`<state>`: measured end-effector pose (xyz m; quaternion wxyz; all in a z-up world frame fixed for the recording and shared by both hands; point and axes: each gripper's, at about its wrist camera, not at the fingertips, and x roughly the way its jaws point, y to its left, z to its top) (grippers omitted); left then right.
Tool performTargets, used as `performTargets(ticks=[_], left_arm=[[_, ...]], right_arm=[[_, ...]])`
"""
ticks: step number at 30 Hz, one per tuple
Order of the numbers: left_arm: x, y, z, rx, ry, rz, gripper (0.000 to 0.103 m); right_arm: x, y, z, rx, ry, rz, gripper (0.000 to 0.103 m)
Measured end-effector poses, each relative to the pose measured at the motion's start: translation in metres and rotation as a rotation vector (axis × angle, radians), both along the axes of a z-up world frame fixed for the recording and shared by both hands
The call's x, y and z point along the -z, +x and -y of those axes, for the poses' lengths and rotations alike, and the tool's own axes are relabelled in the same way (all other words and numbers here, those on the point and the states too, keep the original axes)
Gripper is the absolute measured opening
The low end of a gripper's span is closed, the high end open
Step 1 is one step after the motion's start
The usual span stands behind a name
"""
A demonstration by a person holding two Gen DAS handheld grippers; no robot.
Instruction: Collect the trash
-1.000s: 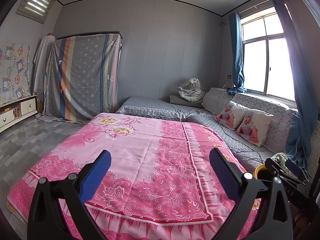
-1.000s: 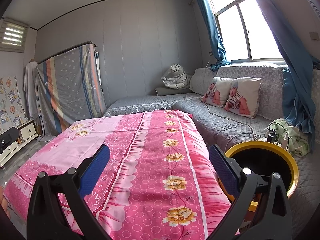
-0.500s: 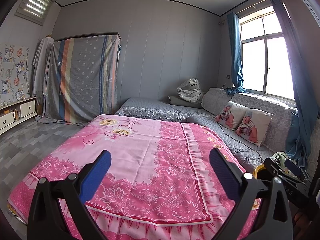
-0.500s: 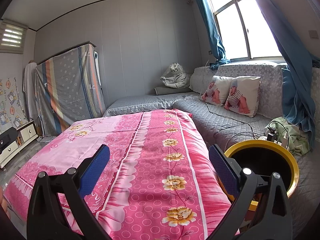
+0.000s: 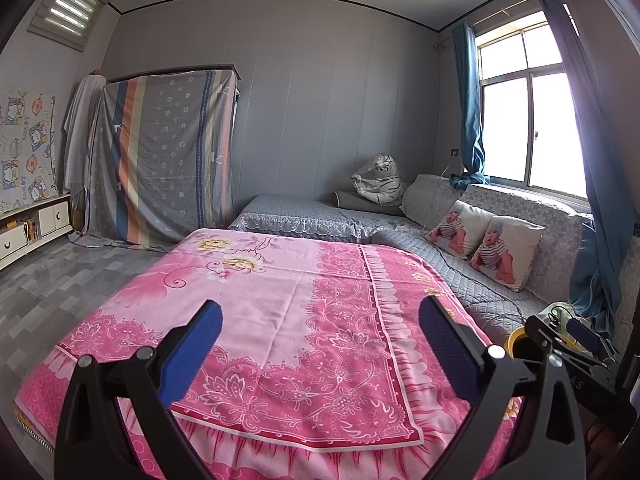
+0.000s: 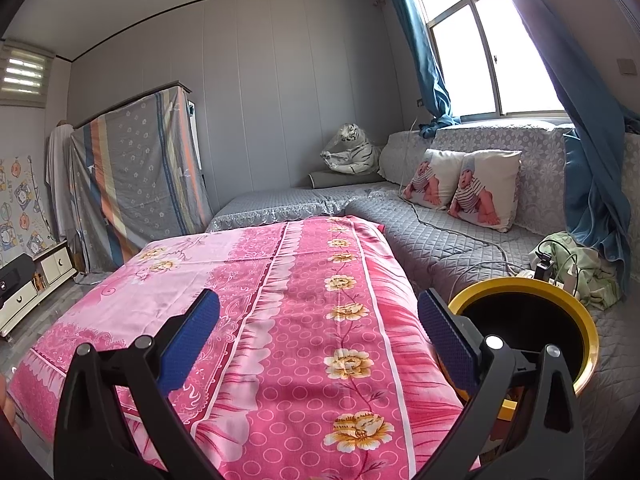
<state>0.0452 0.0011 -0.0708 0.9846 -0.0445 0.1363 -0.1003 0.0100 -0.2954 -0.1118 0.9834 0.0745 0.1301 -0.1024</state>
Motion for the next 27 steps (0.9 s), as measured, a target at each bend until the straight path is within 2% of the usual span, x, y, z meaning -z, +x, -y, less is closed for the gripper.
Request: performTargets(ticks=[27], left_arm=[[0.0049, 0.0029, 0.0018, 0.01, -0.004, -0.006, 0.095]], right_arm=[[0.0049, 0.0014, 0.0012, -0.002, 0.019, -0.015, 0.095]])
